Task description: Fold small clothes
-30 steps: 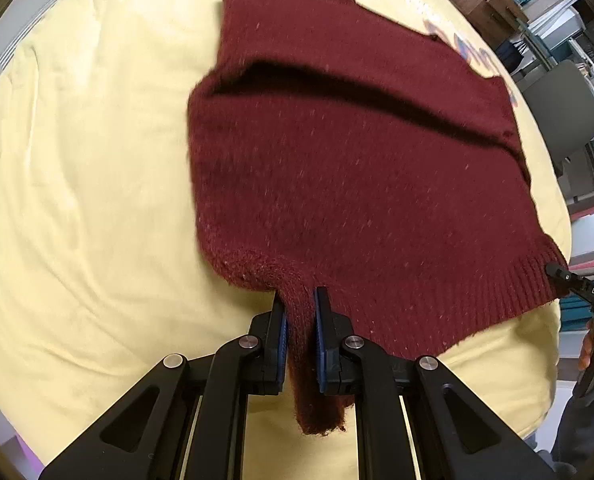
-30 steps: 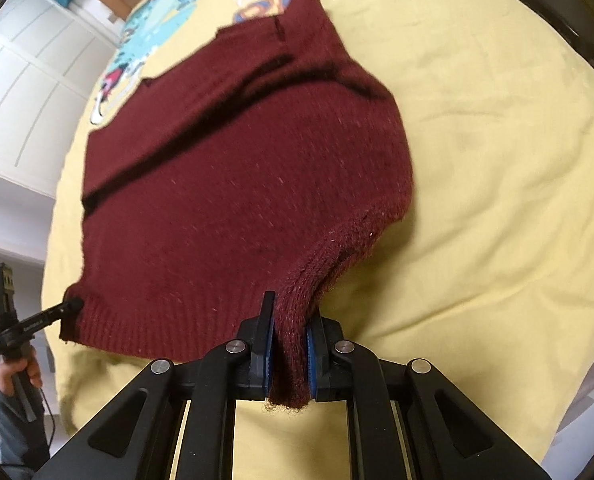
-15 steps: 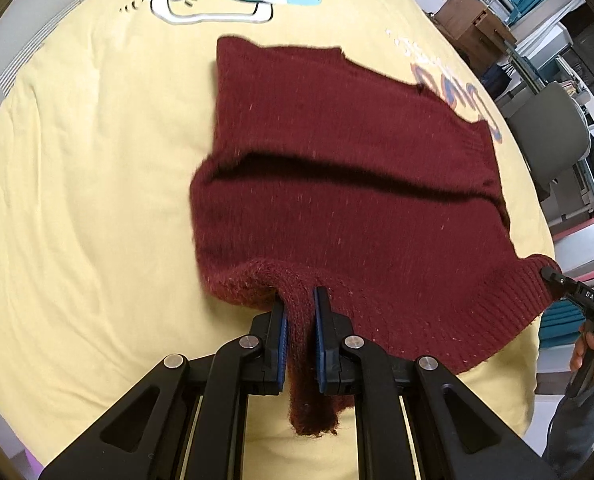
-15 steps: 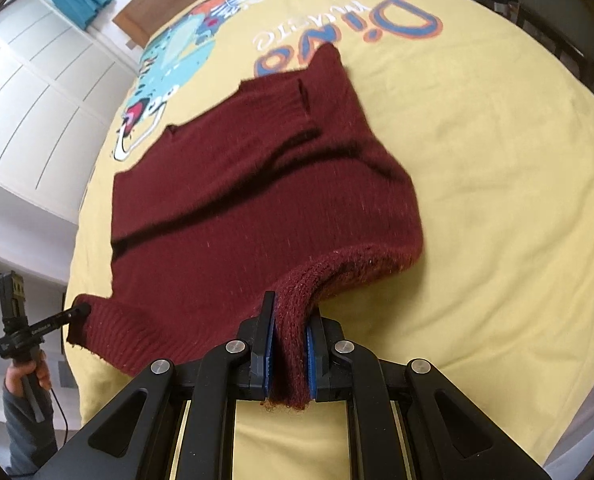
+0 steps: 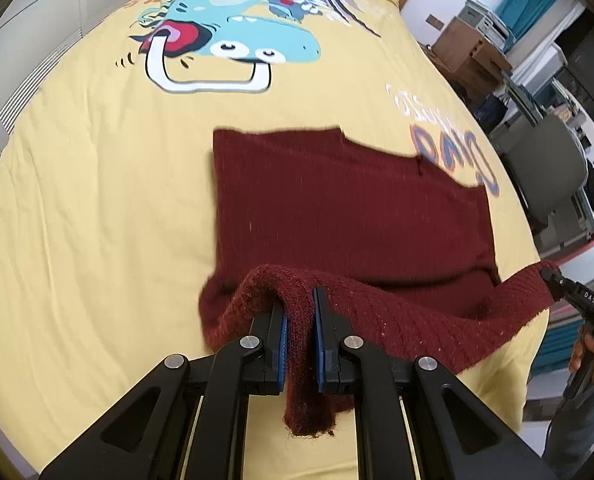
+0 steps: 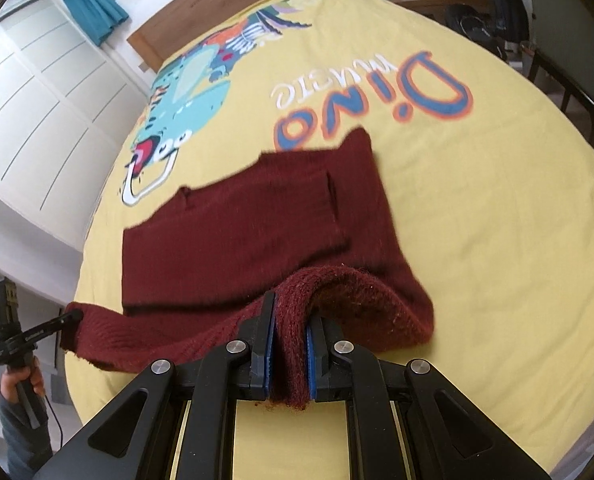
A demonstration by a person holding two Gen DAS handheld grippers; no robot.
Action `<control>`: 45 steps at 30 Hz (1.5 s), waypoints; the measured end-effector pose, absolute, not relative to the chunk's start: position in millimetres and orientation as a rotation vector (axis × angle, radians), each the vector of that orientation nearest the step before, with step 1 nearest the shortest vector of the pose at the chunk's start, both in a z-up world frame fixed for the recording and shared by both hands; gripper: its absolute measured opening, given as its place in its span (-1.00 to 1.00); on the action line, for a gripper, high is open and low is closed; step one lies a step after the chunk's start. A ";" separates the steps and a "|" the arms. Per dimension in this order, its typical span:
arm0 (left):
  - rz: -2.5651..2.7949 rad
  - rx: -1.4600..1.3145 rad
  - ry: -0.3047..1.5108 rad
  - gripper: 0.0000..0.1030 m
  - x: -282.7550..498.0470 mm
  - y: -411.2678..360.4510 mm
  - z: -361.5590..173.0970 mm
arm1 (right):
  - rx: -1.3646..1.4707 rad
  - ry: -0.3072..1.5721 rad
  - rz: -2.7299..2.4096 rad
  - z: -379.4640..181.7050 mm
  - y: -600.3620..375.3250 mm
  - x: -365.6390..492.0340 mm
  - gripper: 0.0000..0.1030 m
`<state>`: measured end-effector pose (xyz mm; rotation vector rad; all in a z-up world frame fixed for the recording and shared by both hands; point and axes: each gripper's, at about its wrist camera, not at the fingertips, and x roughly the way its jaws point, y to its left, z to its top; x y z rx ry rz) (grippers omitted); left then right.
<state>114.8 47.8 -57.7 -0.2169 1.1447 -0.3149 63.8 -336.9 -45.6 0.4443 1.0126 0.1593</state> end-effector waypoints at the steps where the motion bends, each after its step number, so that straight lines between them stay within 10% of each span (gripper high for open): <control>1: -0.312 -0.223 1.141 -0.83 121.3 48.2 -56.2 | 0.441 1.005 0.155 -43.1 -337.2 70.9 -0.77; 25: -0.136 -0.143 1.159 -0.83 279.2 18.4 -117.6 | 0.410 1.148 -0.003 -111.1 -342.9 250.5 -0.77; 31: -0.119 -0.135 1.162 -0.75 278.3 15.4 -130.2 | 0.441 1.164 -0.007 -118.8 -344.3 253.5 -0.50; 34: -0.122 -0.162 1.176 -0.42 278.5 16.1 -127.4 | 0.444 1.143 -0.016 -112.3 -346.2 251.3 0.19; 36: -0.114 -0.150 1.163 0.18 277.2 13.2 -120.6 | 0.431 1.121 -0.020 -105.6 -345.6 250.2 0.51; 38: -0.091 -0.108 1.123 0.57 274.7 9.0 -109.1 | 0.407 1.107 -0.023 -98.7 -344.3 249.0 0.54; 45: -0.140 -0.095 1.077 0.95 262.6 -3.8 -79.2 | 0.337 1.079 0.003 -81.6 -334.0 236.1 0.64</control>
